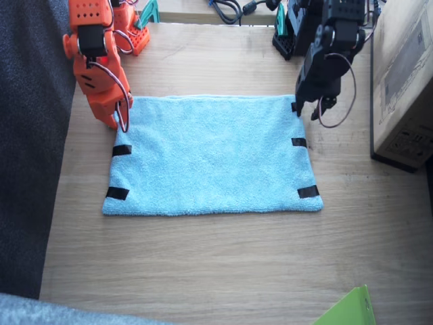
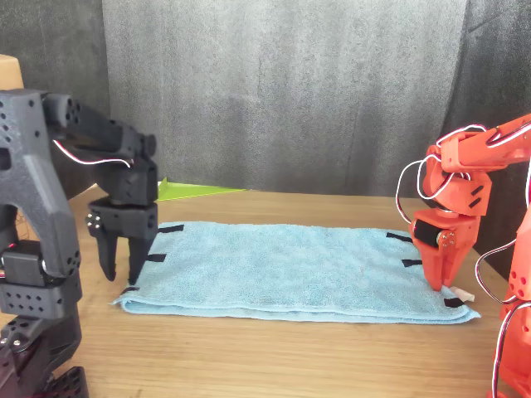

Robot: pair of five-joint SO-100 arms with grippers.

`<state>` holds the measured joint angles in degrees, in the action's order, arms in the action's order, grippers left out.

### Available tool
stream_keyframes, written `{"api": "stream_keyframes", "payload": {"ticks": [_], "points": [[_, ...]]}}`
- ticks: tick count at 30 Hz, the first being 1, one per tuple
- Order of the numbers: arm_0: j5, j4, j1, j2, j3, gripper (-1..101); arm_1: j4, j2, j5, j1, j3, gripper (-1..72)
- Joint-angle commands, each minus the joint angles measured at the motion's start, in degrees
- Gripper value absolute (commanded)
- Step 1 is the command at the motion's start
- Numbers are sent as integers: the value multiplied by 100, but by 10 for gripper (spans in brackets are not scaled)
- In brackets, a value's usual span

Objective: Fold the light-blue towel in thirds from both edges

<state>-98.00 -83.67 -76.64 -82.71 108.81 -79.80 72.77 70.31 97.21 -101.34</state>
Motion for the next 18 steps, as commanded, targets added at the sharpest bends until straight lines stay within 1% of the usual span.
{"api": "stream_keyframes", "payload": {"ticks": [1,11,16,18], "points": [[-35,-149,-26,88,-255,219,-44,-62,9,70,-158,1],[-114,-272,149,914,-712,206,-18,-53,-18,79,-229,1],[-176,-308,79,976,-738,206,-26,-26,-18,114,-229,1],[-185,-308,88,976,-738,190,-26,-18,-9,141,-229,1]]}}
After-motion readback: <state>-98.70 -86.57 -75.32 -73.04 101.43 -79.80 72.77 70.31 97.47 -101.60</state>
